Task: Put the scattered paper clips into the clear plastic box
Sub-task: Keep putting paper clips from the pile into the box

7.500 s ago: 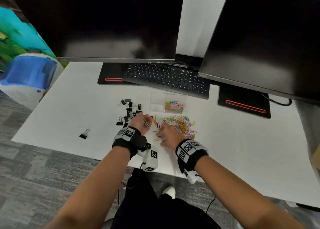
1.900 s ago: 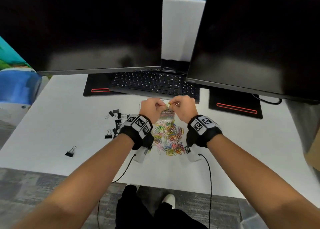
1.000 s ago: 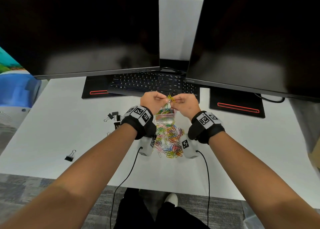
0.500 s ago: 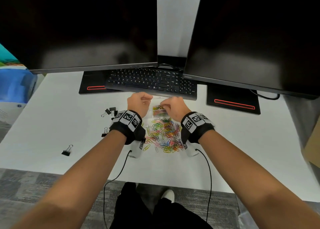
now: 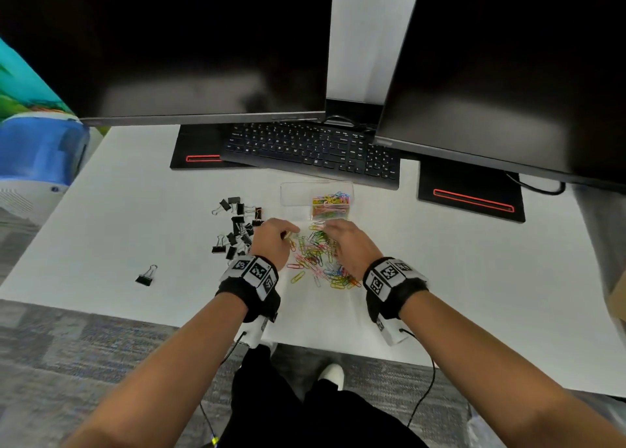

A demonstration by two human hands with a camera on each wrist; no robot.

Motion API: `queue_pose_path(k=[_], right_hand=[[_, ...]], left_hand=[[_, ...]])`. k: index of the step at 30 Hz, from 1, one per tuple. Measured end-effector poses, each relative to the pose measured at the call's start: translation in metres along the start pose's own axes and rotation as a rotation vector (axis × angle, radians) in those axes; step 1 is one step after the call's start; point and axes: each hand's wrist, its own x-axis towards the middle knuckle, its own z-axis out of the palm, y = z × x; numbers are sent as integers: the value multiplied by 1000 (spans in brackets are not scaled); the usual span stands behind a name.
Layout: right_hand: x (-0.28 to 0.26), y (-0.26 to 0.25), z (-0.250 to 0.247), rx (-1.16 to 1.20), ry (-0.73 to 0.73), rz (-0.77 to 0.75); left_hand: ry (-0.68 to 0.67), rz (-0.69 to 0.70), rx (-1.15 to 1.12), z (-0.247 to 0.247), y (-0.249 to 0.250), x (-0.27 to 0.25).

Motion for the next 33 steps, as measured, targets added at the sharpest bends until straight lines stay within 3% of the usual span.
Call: queue_pose_path(k=[4,13,18,25,30,33], right_hand=[[13,-13,1,-106,-72,18],[2,-17,9,-145,-73,6],[14,-27,6,-180,-128,29],[3,-20,5,-139,-84,17],[-3,7,-14,-182,-66,225],[-14,14,-9,-178,-102,234]], left_hand=[[-18,16,75,-4,-18,3],[-21,78,218,-11,-30,11],[-168,170,348,2,-17,5],[-207,111,225,14,-11,-4],[-215,101,169,20,-8,-6],[-252,78,160,24,-5,-9]])
